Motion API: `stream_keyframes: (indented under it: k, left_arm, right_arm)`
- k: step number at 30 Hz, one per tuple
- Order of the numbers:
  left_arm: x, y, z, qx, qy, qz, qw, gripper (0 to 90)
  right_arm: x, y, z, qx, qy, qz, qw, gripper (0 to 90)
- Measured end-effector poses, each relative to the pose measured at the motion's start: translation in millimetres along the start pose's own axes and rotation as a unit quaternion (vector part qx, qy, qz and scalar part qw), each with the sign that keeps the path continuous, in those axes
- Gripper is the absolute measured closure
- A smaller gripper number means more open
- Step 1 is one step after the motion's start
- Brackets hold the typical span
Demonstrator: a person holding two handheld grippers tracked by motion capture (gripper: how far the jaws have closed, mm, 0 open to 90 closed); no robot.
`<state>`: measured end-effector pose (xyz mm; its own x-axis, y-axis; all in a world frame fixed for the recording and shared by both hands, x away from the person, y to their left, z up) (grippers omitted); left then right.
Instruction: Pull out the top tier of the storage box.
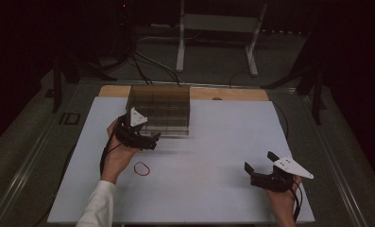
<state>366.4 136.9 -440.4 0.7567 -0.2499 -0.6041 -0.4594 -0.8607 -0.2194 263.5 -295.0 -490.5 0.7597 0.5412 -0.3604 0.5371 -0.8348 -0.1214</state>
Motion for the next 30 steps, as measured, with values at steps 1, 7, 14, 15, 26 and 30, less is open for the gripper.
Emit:
stream_keyframes:
  k: [1,7,14,15,26,30]
  left_arm:
    - [-0.6,0.5,0.6,-0.001,0.001,0.0,1.0,2.2]
    - [-2.5,1.4,5.1,-0.003,0.002,0.001,1.0,2.3]
    - [-4.3,1.6,12.0,-0.01,0.004,0.005,0.9999,2.3]
    - [-4.6,1.8,12.9,-0.012,0.004,0.005,0.9999,2.2]
    - [-9.3,1.6,20.0,-0.016,0.018,0.01,0.9997,2.2]
    - [-11.4,2.0,22.6,-0.01,0.025,0.017,0.9995,2.2]
  right_arm:
    - [-0.1,0.0,0.0,-0.001,0.0,0.0,1.0,0.4]
    - [-0.5,0.3,-0.3,-0.001,0.002,0.001,1.0,0.4]
    - [-0.6,0.3,-0.3,0.0,0.002,0.001,1.0,0.4]
    - [-0.6,0.2,-0.3,-0.001,0.002,0.001,1.0,0.4]
    - [-0.6,0.2,-0.3,0.001,0.003,0.0,1.0,0.4]
    - [-0.7,0.1,-0.2,0.0,0.002,0.0,1.0,0.4]
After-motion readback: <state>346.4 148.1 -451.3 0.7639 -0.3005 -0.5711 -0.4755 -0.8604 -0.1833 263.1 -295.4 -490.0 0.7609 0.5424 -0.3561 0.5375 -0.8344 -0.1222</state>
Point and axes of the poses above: each handheld gripper's, and its own axes: x roughly forward along the jaws, z roughly out of its underside, y roughly to its right, the point moved 2 cm from there along x, roughly forward along the jaws, and after that the axes turned 9 degrees about -z, right-handed, at the moved point
